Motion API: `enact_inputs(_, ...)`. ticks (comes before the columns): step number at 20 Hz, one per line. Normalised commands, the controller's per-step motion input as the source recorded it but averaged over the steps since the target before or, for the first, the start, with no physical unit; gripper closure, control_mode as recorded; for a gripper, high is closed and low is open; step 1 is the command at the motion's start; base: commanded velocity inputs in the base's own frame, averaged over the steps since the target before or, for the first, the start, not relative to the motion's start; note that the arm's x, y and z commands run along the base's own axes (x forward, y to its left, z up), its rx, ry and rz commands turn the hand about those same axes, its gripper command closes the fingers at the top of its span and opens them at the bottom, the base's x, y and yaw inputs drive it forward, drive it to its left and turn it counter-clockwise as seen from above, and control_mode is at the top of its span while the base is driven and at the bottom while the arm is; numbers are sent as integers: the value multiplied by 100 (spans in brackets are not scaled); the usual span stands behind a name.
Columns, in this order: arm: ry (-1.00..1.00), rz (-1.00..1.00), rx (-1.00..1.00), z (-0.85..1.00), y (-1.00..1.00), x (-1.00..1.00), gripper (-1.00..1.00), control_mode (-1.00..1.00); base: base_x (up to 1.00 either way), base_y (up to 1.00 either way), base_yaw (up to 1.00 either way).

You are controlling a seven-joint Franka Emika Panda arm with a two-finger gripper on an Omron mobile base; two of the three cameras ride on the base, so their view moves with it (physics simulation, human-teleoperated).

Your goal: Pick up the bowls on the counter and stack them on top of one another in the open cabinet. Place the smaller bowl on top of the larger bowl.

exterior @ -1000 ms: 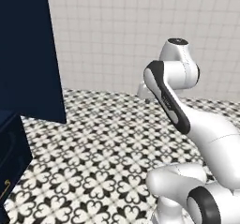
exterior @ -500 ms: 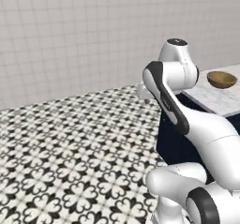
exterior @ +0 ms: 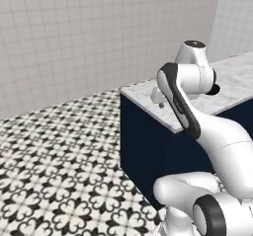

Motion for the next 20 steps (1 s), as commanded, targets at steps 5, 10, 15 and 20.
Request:
enact_inputs(5, 0, 0, 0, 0, 0, 0, -100, 100, 45, -100, -1)
enact_inputs(10, 0, 0, 0, 0, 0, 0, -100, 100, 29, -100, 23)
enact_inputs(15, 0, 0, 0, 0, 0, 0, -100, 100, 26, -100, 36)
enact_inputs(20, 0, 0, 0, 0, 0, 0, -100, 100, 48, -100, 41)
